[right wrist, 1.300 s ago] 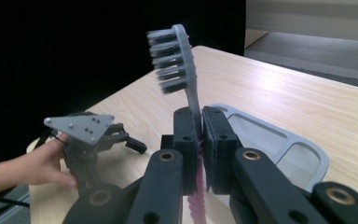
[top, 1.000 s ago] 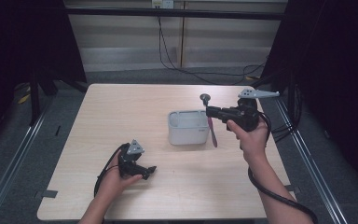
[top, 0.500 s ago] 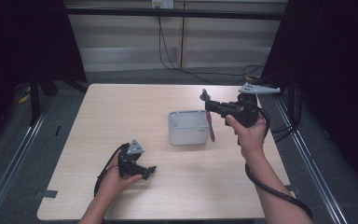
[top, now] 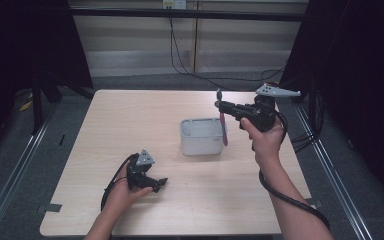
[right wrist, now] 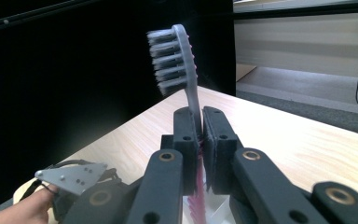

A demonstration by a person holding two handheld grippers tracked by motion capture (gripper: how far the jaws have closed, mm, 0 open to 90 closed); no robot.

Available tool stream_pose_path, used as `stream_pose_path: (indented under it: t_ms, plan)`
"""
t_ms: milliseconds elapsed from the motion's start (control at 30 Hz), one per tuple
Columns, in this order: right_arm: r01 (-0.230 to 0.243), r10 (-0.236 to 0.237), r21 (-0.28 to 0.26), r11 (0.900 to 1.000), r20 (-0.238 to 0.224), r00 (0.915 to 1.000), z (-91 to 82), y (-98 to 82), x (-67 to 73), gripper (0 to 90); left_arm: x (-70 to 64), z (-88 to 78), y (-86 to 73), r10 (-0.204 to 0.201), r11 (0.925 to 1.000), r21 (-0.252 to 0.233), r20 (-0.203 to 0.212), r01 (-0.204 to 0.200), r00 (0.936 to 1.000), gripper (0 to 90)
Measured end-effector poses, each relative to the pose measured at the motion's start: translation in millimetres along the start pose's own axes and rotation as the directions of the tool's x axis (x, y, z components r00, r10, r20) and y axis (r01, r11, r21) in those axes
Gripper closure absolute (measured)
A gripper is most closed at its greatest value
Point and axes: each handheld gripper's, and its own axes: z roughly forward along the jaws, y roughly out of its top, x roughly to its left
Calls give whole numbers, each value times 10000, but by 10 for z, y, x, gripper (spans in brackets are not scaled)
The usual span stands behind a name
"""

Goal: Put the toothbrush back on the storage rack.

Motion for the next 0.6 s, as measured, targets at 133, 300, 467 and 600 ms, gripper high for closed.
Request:
stream_pose_path:
  t_ms: [133,300,467,600]
  plan:
    - [-2,2,-89,10000,22,10000,2,20,-10,848,0,0,0,-3,10000,0,2,3,10000,39]
    - [-2,3,-260,9997,46,10000,8,47,-17,847,0,0,0,-5,10000,-1,1,5,10000,39]
    - [10,-5,-458,9989,116,9999,22,69,-30,847,0,0,0,-3,10000,-1,2,3,10000,39]
    - [-40,51,-571,9984,186,9998,44,80,-49,847,2,-1,1,32,10000,6,-21,-32,10000,39]
